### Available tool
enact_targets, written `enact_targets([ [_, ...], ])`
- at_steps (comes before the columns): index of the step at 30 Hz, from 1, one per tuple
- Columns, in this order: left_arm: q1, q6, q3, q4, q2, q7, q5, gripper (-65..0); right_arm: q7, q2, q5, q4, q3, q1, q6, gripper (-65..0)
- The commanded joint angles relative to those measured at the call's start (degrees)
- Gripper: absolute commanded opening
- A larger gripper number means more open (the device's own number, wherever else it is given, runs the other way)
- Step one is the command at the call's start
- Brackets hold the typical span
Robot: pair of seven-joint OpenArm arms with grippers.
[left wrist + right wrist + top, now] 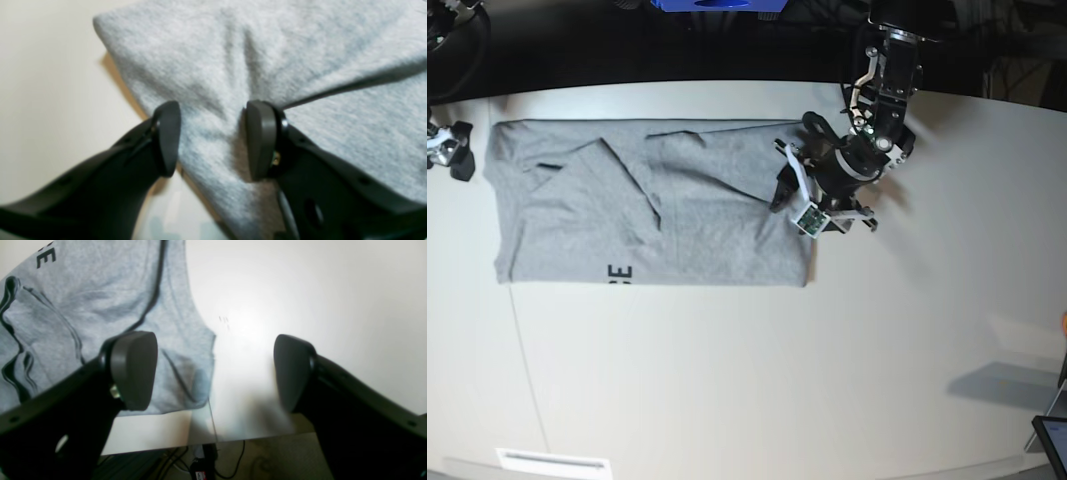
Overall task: Fold the T-shirt properly
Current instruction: 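Move the left gripper to the folded end and pull it outward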
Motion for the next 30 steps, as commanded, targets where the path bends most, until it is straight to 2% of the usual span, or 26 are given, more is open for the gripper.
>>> enact_targets([
  [1,-0.25,0.81,-0.28,0.84,-0.91,0.67,0.94,-34.3,1.03,0.98,0.84,1.19,0.18,0.16,0.29,-13.6],
  [9,-0.43,0.81,-0.37,2.51,-3.19,0.67,0.94,-34.3,-2.05,0.98,0.93,1.19,0.09,0.16,0.38,-12.8],
  [12,-0.34,0.81,-0.72,7.08,-3.28,2.07,0.85,-34.3,-2.14,0.98,1.89,1.27,-2.29,0.25,3.19,-12.8],
  [16,-0.60,0.81,-4.50,13.24,-1.70,6.29,0.68,-34.3,-2.31,1.07,5.32,0.83,-3.96,0.51,5.83,-12.6],
  [20,-0.16,0.81,-8.10,17.55,-1.70,7.53,1.03,-34.1,-2.31,1.24,5.59,0.57,-6.07,2.01,5.92,-5.5],
  [21,0.54,0.81,-9.25,17.63,-1.79,8.58,1.12,-34.1,-2.31,1.24,5.59,-0.22,-6.33,2.27,5.92,-5.4],
  [26,4.58,0.81,-14.79,17.46,-5.13,9.20,1.12,-34.1,-3.72,1.59,5.67,-8.57,-6.42,6.23,6.18,-5.9],
  [28,6.69,0.81,-17.60,17.46,-6.18,7.88,1.12,-34.1,-4.60,1.77,5.67,-12.35,-6.42,8.08,8.29,-6.1],
  [30,8.19,0.81,-20.41,17.46,-6.45,7.61,1.12,-34.1,-4.51,1.95,5.67,-14.64,-6.51,8.51,8.95,-6.1],
])
